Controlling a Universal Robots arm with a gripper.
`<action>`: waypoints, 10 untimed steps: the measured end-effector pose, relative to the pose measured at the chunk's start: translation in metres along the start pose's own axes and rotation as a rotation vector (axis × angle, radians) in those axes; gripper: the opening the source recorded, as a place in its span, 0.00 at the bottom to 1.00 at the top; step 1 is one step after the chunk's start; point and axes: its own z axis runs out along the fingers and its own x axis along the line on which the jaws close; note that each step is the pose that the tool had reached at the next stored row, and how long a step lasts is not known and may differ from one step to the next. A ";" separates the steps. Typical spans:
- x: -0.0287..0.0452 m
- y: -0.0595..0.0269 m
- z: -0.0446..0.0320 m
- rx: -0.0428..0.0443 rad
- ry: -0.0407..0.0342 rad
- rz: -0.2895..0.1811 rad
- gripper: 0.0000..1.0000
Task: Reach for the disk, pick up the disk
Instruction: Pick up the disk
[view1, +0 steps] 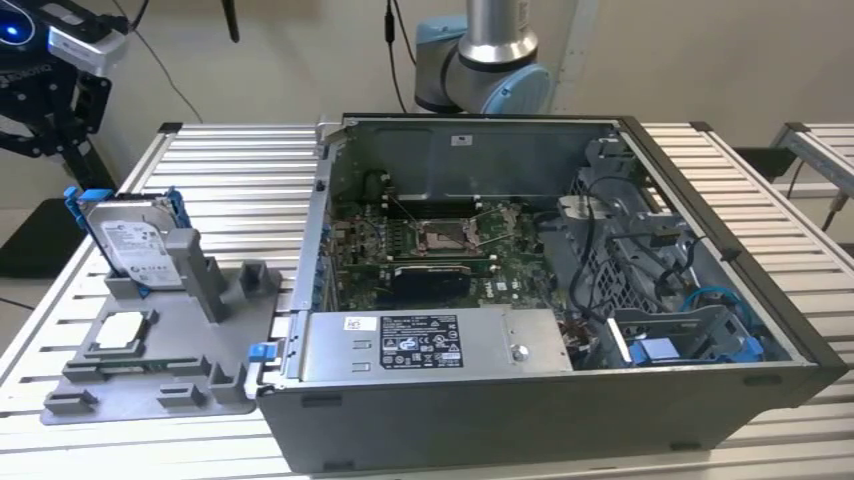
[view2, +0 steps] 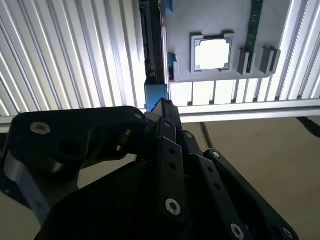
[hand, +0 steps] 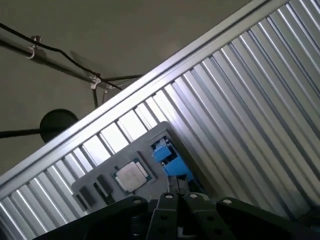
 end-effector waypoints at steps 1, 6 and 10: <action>0.0000 0.0000 0.0000 0.0000 0.0007 -0.018 0.00; 0.0000 0.0000 0.0000 0.0001 0.0041 -0.108 0.00; 0.0000 0.0000 0.0000 0.0002 0.0069 -0.182 0.00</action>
